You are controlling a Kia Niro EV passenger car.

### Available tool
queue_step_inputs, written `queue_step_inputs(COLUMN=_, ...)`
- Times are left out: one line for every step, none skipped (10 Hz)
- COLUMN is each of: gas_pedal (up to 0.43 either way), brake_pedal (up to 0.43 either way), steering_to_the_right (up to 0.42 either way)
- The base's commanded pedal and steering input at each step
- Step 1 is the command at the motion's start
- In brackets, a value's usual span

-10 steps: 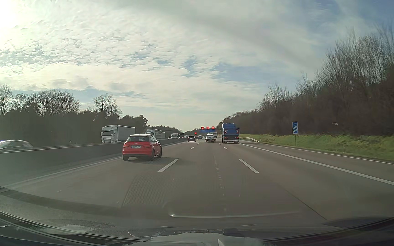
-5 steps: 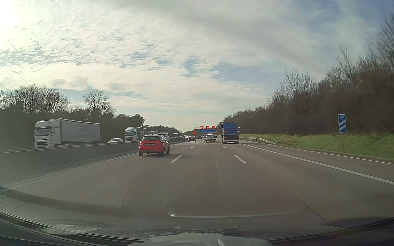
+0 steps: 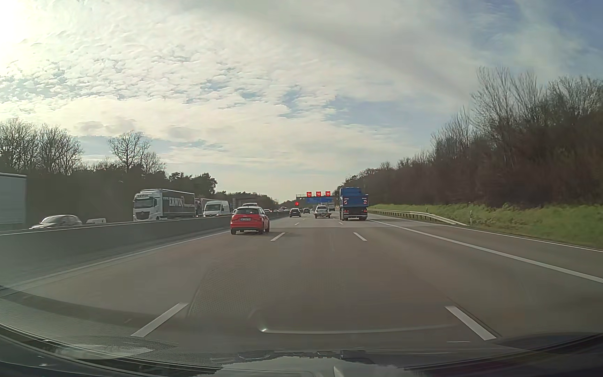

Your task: Follow the waypoints while adhering to traffic rules and regulations

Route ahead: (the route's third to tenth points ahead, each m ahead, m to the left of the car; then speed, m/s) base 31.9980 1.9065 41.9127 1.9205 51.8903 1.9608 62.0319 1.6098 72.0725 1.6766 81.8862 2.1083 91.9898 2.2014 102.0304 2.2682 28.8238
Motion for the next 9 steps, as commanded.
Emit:
queue_step_inputs(gas_pedal=0.350, brake_pedal=0.000, steering_to_the_right=-0.004)
queue_step_inputs(gas_pedal=0.350, brake_pedal=0.000, steering_to_the_right=-0.004)
queue_step_inputs(gas_pedal=0.350, brake_pedal=0.000, steering_to_the_right=-0.004)
queue_step_inputs(gas_pedal=0.350, brake_pedal=0.000, steering_to_the_right=-0.004)
queue_step_inputs(gas_pedal=0.350, brake_pedal=0.000, steering_to_the_right=-0.004)
queue_step_inputs(gas_pedal=0.350, brake_pedal=0.000, steering_to_the_right=-0.004)
queue_step_inputs(gas_pedal=0.350, brake_pedal=0.000, steering_to_the_right=-0.004)
queue_step_inputs(gas_pedal=0.350, brake_pedal=0.000, steering_to_the_right=-0.004)
queue_step_inputs(gas_pedal=0.350, brake_pedal=0.000, steering_to_the_right=-0.004)
